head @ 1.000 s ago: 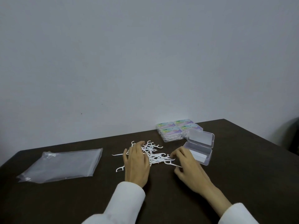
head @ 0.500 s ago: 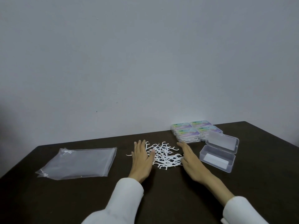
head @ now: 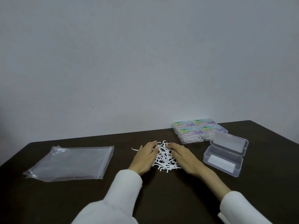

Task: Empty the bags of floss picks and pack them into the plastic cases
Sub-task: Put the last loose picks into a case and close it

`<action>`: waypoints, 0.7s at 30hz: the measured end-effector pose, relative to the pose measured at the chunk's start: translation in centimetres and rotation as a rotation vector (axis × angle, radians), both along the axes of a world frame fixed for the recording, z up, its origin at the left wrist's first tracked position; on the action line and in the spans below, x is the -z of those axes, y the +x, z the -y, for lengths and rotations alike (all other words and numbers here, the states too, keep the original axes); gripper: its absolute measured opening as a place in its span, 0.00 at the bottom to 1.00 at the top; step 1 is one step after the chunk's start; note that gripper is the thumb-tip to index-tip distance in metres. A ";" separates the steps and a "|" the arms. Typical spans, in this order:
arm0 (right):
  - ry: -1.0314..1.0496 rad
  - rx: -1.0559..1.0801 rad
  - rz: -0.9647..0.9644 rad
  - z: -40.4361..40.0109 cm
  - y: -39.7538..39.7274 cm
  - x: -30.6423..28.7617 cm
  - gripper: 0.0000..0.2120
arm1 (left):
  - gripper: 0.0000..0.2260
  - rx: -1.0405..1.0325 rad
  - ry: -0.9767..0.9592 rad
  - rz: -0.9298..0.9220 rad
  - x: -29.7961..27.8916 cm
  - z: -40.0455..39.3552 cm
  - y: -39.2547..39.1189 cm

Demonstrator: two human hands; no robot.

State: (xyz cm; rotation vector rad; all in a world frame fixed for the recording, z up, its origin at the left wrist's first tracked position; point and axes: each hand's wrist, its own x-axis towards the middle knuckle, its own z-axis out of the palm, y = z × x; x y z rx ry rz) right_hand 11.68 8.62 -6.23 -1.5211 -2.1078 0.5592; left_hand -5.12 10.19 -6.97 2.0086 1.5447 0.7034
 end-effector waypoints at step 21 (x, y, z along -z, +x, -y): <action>-0.136 -0.283 0.163 3.9 3.0 -2.7 0.34 | 0.38 0.274 -0.217 -0.037 -3.7 3.9 -2.4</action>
